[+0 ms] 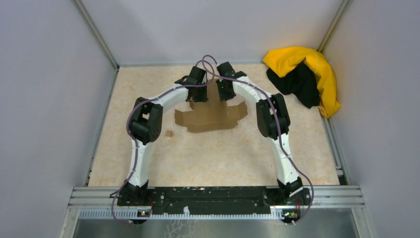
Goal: Fold the paper box
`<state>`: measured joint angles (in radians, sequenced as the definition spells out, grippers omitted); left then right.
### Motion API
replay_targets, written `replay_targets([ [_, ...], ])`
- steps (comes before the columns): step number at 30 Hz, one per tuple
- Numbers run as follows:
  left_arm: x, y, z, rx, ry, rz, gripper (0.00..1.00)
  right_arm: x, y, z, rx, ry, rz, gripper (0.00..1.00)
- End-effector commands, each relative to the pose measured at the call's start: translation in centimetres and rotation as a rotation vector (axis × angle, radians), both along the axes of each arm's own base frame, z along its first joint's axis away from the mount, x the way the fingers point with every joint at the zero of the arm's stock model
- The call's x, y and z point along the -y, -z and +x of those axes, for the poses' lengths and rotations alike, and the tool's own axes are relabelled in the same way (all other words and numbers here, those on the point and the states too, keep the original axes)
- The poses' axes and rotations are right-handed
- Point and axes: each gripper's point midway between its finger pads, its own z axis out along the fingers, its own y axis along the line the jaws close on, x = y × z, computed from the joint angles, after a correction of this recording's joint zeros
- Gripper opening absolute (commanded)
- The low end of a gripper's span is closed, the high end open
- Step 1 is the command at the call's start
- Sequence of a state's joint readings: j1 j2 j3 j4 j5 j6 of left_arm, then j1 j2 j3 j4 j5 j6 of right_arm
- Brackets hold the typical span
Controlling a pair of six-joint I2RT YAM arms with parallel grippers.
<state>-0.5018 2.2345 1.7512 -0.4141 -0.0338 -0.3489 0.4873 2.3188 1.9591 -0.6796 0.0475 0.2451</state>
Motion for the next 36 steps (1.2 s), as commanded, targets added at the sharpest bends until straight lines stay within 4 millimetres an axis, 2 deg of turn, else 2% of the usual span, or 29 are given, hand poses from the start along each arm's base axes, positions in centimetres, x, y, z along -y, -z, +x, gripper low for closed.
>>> replay_targets([
  [1, -0.7, -7.1, 1.5, 0.117, 0.019, -0.055, 0.21, 0.7, -7.9, 2.3, 0.129, -0.004, 0.089, 0.28],
  [4, -1.8, -12.6, 1.4, 0.211, 0.011, -0.091, 0.37, 1.2, -14.2, 1.6, 0.243, -0.004, 0.141, 0.38],
  [6, -2.5, -16.0, 0.7, 0.270, 0.007, -0.116, 0.48, 1.6, -17.0, 0.5, 0.295, -0.002, 0.170, 0.43],
  [8, -3.1, -18.3, -0.5, 0.307, 0.002, -0.137, 0.57, 2.4, -18.7, -1.1, 0.325, 0.012, 0.197, 0.48],
  [10, -3.6, -19.1, -2.4, 0.298, 0.001, -0.166, 0.61, 3.1, -18.3, -3.0, 0.314, 0.031, 0.212, 0.51],
  [12, -4.0, -18.1, -4.8, 0.246, -0.006, -0.196, 0.62, 4.2, -16.1, -5.1, 0.263, 0.046, 0.196, 0.51],
  [13, -4.3, -16.9, -6.0, 0.208, -0.015, -0.205, 0.58, 4.4, -14.7, -6.3, 0.226, 0.040, 0.197, 0.49],
  [14, -4.6, -15.7, -7.3, 0.172, -0.020, -0.215, 0.51, 4.8, -13.2, -7.4, 0.194, 0.042, 0.187, 0.46],
  [15, -4.8, -14.7, -8.5, 0.145, -0.026, -0.227, 0.41, 5.2, -12.0, -8.3, 0.170, 0.048, 0.182, 0.44],
  [16, -5.2, -12.5, -10.1, 0.091, -0.035, -0.225, 0.29, 5.6, -10.7, -9.3, 0.146, 0.057, 0.176, 0.43],
  [17, -5.5, -11.4, -11.1, 0.063, -0.042, -0.231, 0.20, 5.9, -9.7, -10.1, 0.130, 0.062, 0.173, 0.42],
  [19, -6.1, -9.4, -12.9, 0.011, -0.061, -0.230, 0.09, 6.5, -7.8, -11.4, 0.098, 0.070, 0.164, 0.41],
  [23, -7.3, -6.3, -15.1, -0.067, -0.097, -0.196, 0.05, 7.6, -4.9, -12.9, 0.040, 0.089, 0.119, 0.39],
  [26, -8.2, -4.7, -16.0, -0.091, -0.121, -0.167, 0.02, 8.6, -3.8, -13.0, 0.025, 0.119, 0.078, 0.35],
  [31, -9.1, -2.5, -16.7, -0.118, -0.151, -0.131, 0.00, 9.5, -2.4, -12.9, 0.001, 0.142, 0.046, 0.33],
  [36, -8.9, -1.1, -17.1, -0.164, -0.151, -0.125, 0.00, 10.0, -1.0, -12.4, -0.019, 0.156, 0.020, 0.32],
])
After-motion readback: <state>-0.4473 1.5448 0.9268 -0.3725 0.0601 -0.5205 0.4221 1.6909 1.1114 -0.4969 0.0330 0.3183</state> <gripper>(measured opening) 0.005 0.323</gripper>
